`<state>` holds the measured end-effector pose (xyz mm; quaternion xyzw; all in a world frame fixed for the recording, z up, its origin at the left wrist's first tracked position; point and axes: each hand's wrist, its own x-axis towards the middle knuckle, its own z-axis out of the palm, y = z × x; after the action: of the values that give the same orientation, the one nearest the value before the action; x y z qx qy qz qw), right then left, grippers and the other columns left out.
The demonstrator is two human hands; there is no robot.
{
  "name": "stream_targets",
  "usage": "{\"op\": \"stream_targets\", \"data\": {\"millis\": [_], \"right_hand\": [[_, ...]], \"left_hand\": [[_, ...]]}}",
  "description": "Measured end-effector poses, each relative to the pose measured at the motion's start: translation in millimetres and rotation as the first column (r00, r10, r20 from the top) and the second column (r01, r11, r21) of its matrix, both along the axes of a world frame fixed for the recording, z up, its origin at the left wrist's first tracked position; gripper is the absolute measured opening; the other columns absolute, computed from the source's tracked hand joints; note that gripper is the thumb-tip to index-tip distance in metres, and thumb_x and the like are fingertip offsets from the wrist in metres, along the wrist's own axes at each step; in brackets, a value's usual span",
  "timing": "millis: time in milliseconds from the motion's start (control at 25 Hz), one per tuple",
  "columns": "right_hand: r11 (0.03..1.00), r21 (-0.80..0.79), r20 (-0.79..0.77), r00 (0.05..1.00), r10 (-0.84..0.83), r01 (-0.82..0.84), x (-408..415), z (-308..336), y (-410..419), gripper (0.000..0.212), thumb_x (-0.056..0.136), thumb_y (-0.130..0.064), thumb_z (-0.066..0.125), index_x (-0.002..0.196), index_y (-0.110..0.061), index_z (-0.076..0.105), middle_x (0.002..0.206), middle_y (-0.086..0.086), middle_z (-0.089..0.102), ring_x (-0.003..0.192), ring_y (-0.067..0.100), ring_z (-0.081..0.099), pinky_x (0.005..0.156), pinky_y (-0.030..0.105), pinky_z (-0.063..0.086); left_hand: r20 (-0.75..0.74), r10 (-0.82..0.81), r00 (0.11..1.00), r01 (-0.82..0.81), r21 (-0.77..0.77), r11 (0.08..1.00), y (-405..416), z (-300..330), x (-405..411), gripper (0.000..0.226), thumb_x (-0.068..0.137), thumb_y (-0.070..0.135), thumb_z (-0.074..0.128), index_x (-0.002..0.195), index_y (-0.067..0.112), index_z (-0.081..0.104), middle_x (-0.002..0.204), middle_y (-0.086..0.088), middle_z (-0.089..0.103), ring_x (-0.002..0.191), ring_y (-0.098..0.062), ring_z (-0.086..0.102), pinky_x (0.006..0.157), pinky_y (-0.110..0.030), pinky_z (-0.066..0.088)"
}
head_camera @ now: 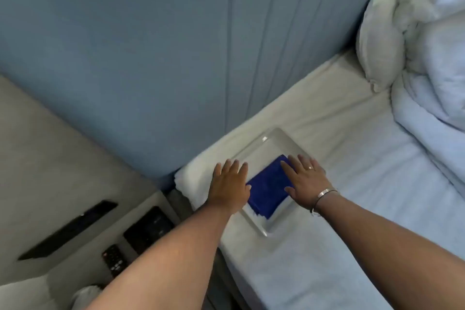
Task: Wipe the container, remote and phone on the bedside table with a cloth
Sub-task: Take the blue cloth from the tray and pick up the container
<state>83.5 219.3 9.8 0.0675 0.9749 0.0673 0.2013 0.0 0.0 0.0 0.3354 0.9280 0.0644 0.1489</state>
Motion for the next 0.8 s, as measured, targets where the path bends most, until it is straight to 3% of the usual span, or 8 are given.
{"op": "stream_targets", "data": {"millis": [120, 240, 320, 440, 520, 600, 680, 800], "right_hand": [[0.994, -0.018, 0.127, 0.986, 0.108, -0.107, -24, -46, 30, 0.065, 0.094, -0.033, 0.042, 0.150, -0.022, 0.011, 0.161, 0.002, 0.010, 0.145, 0.029, 0.010, 0.115, 0.044, 0.014], [0.978, -0.031, 0.145, 0.967, 0.207, -0.205, -54, -80, 36, 0.073, 0.089, -0.017, 0.049, 0.150, -0.024, 0.009, 0.161, -0.001, 0.008, 0.146, 0.029, 0.005, 0.115, 0.047, 0.009], [0.974, -0.013, 0.189, 0.956, 0.225, -0.227, -75, -95, 36, 0.076, 0.084, -0.020, 0.057, 0.148, -0.028, 0.017, 0.159, -0.002, 0.018, 0.145, 0.030, 0.011, 0.115, 0.052, 0.004], [0.959, 0.130, 0.209, 0.953, 0.221, -0.251, -97, -87, 39, 0.055, 0.075, -0.039, 0.065, 0.127, -0.028, 0.051, 0.127, 0.003, 0.055, 0.122, 0.030, 0.047, 0.108, 0.051, 0.026], [0.968, 0.147, 0.202, 0.964, 0.171, -0.203, -92, -70, 39, 0.037, 0.069, -0.048, 0.066, 0.101, -0.030, 0.064, 0.103, 0.000, 0.062, 0.100, 0.026, 0.058, 0.089, 0.039, 0.044], [0.986, -0.157, 0.239, 0.971, -0.014, 0.053, -81, -43, 32, 0.024, 0.067, -0.045, 0.070, 0.083, -0.028, 0.066, 0.087, -0.002, 0.064, 0.084, 0.023, 0.060, 0.072, 0.032, 0.048], [0.756, -0.564, 0.282, 0.938, -0.203, 0.334, -70, -15, 14, 0.013, 0.070, -0.030, 0.075, 0.069, -0.024, 0.064, 0.069, -0.007, 0.064, 0.070, 0.019, 0.060, 0.060, 0.027, 0.045], [0.141, -0.896, 0.351, 0.865, -0.358, 0.421, -56, 20, -51, 0.009, 0.073, -0.018, 0.077, 0.077, -0.022, 0.069, 0.076, -0.006, 0.074, 0.074, 0.015, 0.068, 0.061, 0.023, 0.050]], "left_hand": [[0.105, 0.000, 0.995, 0.006, -0.060, 0.998, 44, -46, -7, 0.027, 0.100, 0.037, 0.049, 0.118, 0.017, 0.054, 0.122, -0.005, 0.064, 0.112, -0.026, 0.058, 0.092, -0.039, 0.042], [0.174, 0.045, 0.984, -0.020, -0.144, 0.989, 70, -78, -8, 0.040, 0.095, 0.046, 0.058, 0.120, 0.015, 0.052, 0.122, -0.006, 0.060, 0.109, -0.027, 0.060, 0.085, -0.038, 0.045], [0.178, 0.118, 0.977, -0.093, -0.146, 0.985, 78, -96, -16, 0.056, 0.085, 0.054, 0.069, 0.120, 0.014, 0.053, 0.120, -0.008, 0.057, 0.109, -0.027, 0.059, 0.081, -0.038, 0.048], [0.285, 0.130, 0.950, -0.120, -0.054, 0.991, 72, -95, -24, 0.035, 0.085, 0.041, 0.070, 0.105, 0.016, 0.057, 0.108, -0.004, 0.062, 0.101, -0.027, 0.062, 0.070, -0.034, 0.045], [0.430, 0.114, 0.896, -0.153, 0.057, 0.987, 52, -79, -25, 0.018, 0.082, 0.030, 0.064, 0.094, 0.022, 0.055, 0.094, 0.004, 0.066, 0.088, -0.022, 0.066, 0.064, -0.031, 0.048], [0.614, 0.129, 0.779, -0.331, 0.227, 0.916, 15, -52, -33, 0.016, 0.076, 0.026, 0.065, 0.090, 0.029, 0.057, 0.086, 0.008, 0.068, 0.078, -0.015, 0.066, 0.066, -0.033, 0.055], [0.766, 0.053, 0.641, -0.524, 0.386, 0.759, -36, -23, -43, 0.016, 0.077, 0.020, 0.070, 0.089, 0.027, 0.062, 0.082, 0.006, 0.069, 0.073, -0.011, 0.065, 0.067, -0.034, 0.056], [0.849, -0.053, 0.525, -0.761, 0.497, 0.417, -126, 9, -45, 0.012, 0.077, 0.022, 0.076, 0.087, 0.026, 0.070, 0.083, 0.004, 0.072, 0.077, -0.009, 0.066, 0.066, -0.025, 0.055]]}}
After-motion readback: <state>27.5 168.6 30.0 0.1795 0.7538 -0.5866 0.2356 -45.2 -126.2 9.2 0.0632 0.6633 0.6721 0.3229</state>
